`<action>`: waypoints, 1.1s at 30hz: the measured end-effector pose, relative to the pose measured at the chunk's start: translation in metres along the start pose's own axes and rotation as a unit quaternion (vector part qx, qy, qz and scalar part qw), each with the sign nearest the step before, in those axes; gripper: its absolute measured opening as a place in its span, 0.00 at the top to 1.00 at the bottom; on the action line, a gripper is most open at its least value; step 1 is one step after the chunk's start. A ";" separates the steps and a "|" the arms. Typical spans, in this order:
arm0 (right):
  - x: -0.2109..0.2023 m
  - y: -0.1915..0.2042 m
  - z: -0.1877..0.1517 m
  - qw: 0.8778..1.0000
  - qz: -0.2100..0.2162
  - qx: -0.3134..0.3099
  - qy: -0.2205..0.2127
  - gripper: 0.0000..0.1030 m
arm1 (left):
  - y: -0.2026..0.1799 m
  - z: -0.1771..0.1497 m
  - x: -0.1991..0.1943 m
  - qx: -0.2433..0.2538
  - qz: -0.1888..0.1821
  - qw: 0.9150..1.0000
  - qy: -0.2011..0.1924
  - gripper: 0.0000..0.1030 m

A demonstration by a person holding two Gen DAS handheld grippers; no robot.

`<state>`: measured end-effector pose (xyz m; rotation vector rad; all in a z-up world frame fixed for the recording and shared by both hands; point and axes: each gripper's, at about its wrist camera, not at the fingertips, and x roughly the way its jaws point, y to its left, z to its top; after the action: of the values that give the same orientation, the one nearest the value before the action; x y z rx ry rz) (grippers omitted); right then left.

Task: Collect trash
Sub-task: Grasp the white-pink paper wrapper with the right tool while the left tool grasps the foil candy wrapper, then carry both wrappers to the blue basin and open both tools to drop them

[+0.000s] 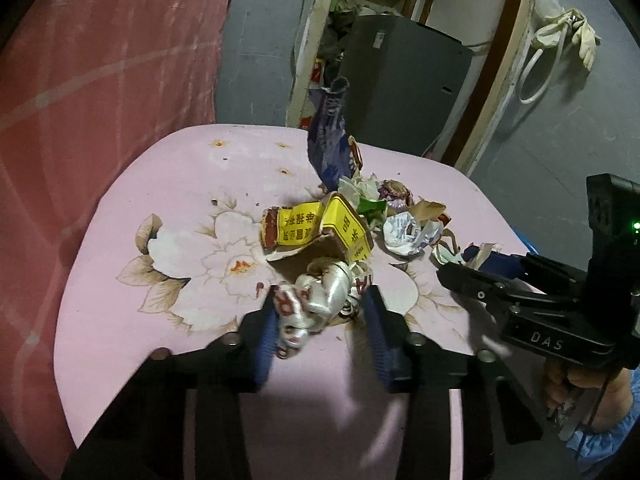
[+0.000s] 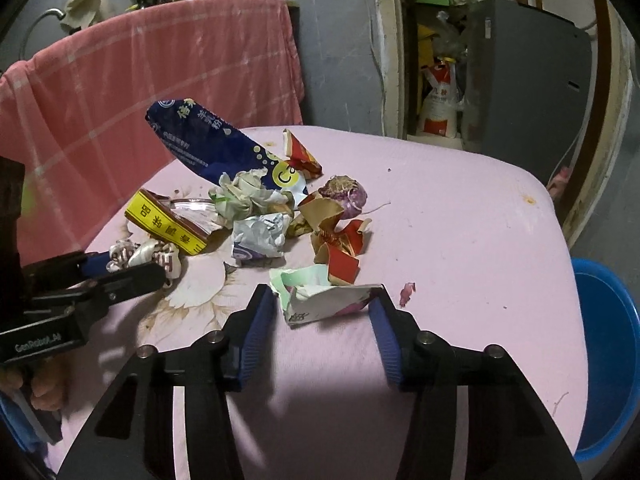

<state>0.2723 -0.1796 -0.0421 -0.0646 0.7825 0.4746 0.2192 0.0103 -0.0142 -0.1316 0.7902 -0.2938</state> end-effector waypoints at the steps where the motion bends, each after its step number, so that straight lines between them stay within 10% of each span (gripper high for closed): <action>1: -0.001 0.000 0.000 1.000 0.000 -0.001 -0.001 0.57 | -0.001 0.000 0.000 0.003 -0.001 1.000 0.000 0.73; 12: -0.023 0.000 -0.015 1.000 0.004 0.013 -0.023 0.62 | -0.023 -0.013 -0.012 0.026 -0.012 1.000 -0.010 0.79; 18: -0.074 -0.003 -0.031 0.993 -0.032 0.020 -0.111 0.62 | -0.048 -0.012 -0.028 0.029 -0.036 0.997 -0.066 0.79; 27: -0.148 -0.035 -0.020 0.955 -0.126 0.039 -0.265 0.61 | -0.120 0.025 -0.022 0.055 -0.086 0.977 -0.186 0.79; 33: -0.170 -0.088 -0.013 0.931 -0.171 0.093 -0.310 0.61 | -0.170 0.062 0.018 0.070 -0.126 0.974 -0.175 0.79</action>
<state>0.1979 -0.3274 0.0559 0.1213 0.1790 0.0695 0.2397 -0.1568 0.0548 -0.1460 0.3989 -0.5488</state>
